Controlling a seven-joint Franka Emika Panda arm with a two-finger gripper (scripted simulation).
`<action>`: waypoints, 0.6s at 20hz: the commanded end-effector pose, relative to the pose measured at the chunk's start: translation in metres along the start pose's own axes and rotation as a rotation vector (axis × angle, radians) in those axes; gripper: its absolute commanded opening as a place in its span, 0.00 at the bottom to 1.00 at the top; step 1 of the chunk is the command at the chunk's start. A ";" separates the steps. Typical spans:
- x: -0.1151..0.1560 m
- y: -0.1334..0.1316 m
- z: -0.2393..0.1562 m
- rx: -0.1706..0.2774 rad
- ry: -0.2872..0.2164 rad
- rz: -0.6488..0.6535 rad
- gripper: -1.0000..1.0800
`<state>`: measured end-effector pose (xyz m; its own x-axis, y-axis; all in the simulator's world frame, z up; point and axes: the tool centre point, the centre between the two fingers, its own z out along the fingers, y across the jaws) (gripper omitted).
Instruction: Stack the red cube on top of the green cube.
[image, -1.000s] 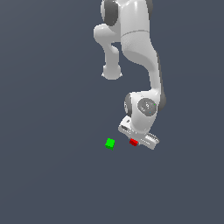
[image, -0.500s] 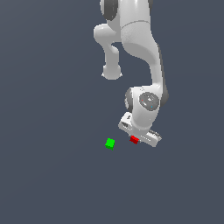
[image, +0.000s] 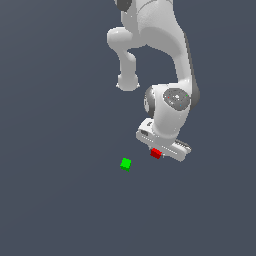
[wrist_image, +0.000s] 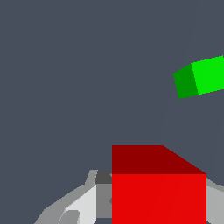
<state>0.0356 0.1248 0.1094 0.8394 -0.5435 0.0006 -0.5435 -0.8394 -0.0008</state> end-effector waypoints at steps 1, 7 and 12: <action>0.000 0.000 -0.008 -0.001 -0.001 0.000 0.00; 0.002 0.001 -0.008 0.000 0.000 0.000 0.00; 0.014 0.015 -0.001 0.000 0.000 0.000 0.00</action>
<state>0.0379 0.1123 0.1127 0.8405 -0.5419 0.0003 -0.5419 -0.8405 -0.0010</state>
